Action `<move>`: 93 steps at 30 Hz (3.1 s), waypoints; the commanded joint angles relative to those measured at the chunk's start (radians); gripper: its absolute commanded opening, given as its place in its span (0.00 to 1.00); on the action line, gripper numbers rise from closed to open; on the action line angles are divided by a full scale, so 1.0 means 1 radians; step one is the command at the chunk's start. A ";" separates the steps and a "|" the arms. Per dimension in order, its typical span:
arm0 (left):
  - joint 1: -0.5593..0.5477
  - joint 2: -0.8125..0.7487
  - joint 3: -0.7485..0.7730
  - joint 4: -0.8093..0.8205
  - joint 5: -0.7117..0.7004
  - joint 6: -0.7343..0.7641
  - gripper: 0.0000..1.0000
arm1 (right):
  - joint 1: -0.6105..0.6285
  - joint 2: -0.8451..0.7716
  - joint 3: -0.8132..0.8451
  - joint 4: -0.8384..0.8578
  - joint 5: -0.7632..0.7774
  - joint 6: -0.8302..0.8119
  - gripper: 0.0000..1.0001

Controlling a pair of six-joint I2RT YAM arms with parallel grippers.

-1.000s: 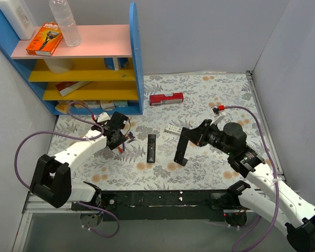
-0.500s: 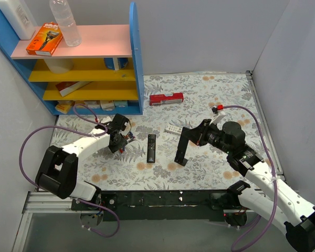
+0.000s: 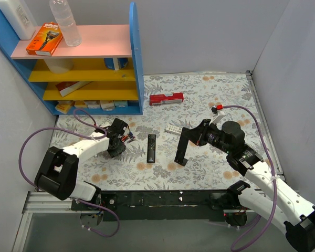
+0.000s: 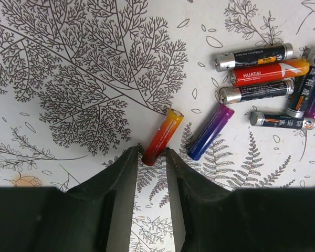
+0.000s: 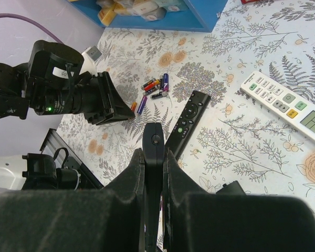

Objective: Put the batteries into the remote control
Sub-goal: Pick up the battery from the center of the board, then place the battery at the center of the board.

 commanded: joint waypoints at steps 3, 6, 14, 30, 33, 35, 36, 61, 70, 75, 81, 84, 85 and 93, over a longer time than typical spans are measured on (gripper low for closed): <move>0.005 -0.036 -0.022 0.002 0.012 -0.003 0.25 | -0.008 -0.013 -0.003 0.042 -0.014 -0.005 0.01; 0.004 -0.042 -0.027 0.007 0.020 0.003 0.18 | -0.007 -0.017 -0.008 0.040 -0.014 -0.005 0.01; 0.004 -0.123 0.011 -0.034 0.048 0.046 0.00 | -0.008 -0.031 -0.031 0.037 -0.009 -0.006 0.01; -0.229 -0.424 0.103 0.223 0.506 0.310 0.00 | -0.014 -0.003 -0.081 0.107 0.069 0.127 0.01; -0.302 -0.395 0.114 0.275 0.566 0.344 0.00 | -0.020 -0.020 -0.133 0.156 0.092 0.173 0.01; -0.357 -0.383 0.123 0.315 0.604 0.359 0.00 | -0.024 -0.039 -0.179 0.205 0.094 0.188 0.01; -0.377 -0.380 0.128 0.328 0.607 0.367 0.00 | -0.025 -0.046 -0.193 0.219 0.098 0.205 0.01; -0.556 -0.148 0.310 0.188 0.635 0.499 0.00 | -0.042 -0.184 -0.393 0.592 0.138 0.356 0.01; -0.564 -0.111 0.367 0.107 0.595 0.557 0.00 | -0.042 -0.152 -0.390 0.650 0.091 0.354 0.01; -0.564 -0.091 0.384 0.087 0.578 0.562 0.00 | -0.042 -0.148 -0.387 0.657 0.084 0.350 0.01; -0.564 -0.076 0.404 0.062 0.581 0.572 0.00 | -0.043 -0.141 -0.388 0.666 0.072 0.351 0.01; -0.566 -0.074 0.407 0.056 0.575 0.575 0.00 | -0.043 -0.141 -0.390 0.672 0.069 0.351 0.01; -0.566 -0.073 0.409 0.055 0.572 0.575 0.00 | -0.043 -0.141 -0.390 0.674 0.066 0.351 0.01; -0.566 -0.088 0.398 0.048 0.499 0.542 0.00 | -0.043 -0.157 -0.379 0.597 0.095 0.321 0.01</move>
